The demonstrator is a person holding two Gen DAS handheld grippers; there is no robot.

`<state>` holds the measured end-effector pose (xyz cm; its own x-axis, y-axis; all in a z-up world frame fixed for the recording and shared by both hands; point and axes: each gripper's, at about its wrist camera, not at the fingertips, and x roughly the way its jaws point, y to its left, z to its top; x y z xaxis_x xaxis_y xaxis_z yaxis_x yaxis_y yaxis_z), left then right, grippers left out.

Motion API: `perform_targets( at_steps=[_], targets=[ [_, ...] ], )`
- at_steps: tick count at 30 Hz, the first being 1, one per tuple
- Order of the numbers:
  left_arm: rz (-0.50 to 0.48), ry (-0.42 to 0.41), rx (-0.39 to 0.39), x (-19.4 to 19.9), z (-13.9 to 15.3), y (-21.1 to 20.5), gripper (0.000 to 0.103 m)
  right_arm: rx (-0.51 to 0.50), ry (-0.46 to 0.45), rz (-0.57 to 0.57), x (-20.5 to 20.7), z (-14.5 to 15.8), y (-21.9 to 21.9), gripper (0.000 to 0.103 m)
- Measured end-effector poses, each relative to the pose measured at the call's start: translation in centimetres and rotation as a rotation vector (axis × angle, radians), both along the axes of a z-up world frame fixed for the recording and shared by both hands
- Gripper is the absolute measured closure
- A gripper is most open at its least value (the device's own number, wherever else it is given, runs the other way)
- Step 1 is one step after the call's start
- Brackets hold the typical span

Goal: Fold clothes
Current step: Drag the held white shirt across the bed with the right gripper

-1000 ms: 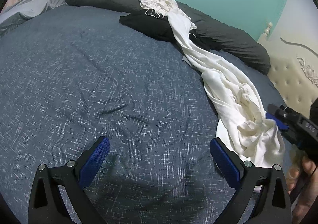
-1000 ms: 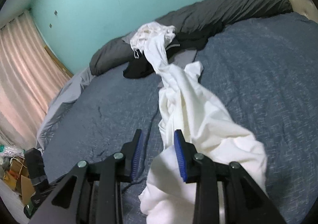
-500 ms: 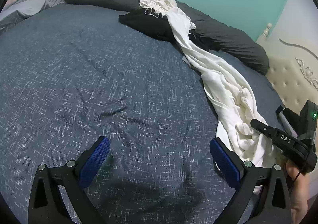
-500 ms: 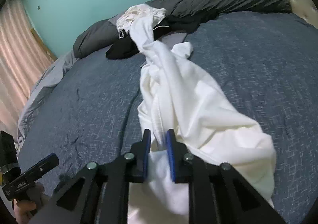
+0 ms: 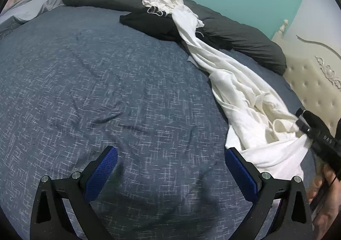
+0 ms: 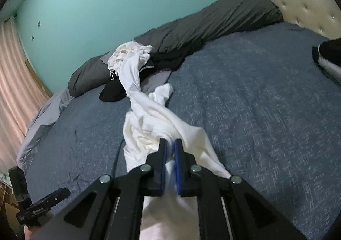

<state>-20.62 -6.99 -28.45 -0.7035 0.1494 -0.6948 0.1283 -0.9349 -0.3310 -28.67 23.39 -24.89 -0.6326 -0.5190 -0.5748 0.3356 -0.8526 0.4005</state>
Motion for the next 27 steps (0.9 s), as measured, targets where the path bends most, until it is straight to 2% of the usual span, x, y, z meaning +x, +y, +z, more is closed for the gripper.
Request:
perform_targets(
  at_steps=[8,14,22,27],
  targets=[
    [-0.069,0.036,-0.009,-0.6,1.1,2.0,0.000,0.022,-0.042,0.078,0.6,-1.4,0.3,0.096],
    [-0.105,0.029,-0.011,-1.7,1.8,3.3,0.000,-0.032,-0.081,0.082,0.3,-2.3,1.1,0.096],
    [-0.238,0.020,-0.064,-6.8,4.2,7.4,0.000,-0.089,-0.088,0.105,0.2,-1.8,1.8,0.094],
    [-0.272,0.000,-0.059,-10.3,4.3,9.3,0.001,-0.123,-0.095,0.113,0.3,-1.6,2.2,0.094]
  ],
)
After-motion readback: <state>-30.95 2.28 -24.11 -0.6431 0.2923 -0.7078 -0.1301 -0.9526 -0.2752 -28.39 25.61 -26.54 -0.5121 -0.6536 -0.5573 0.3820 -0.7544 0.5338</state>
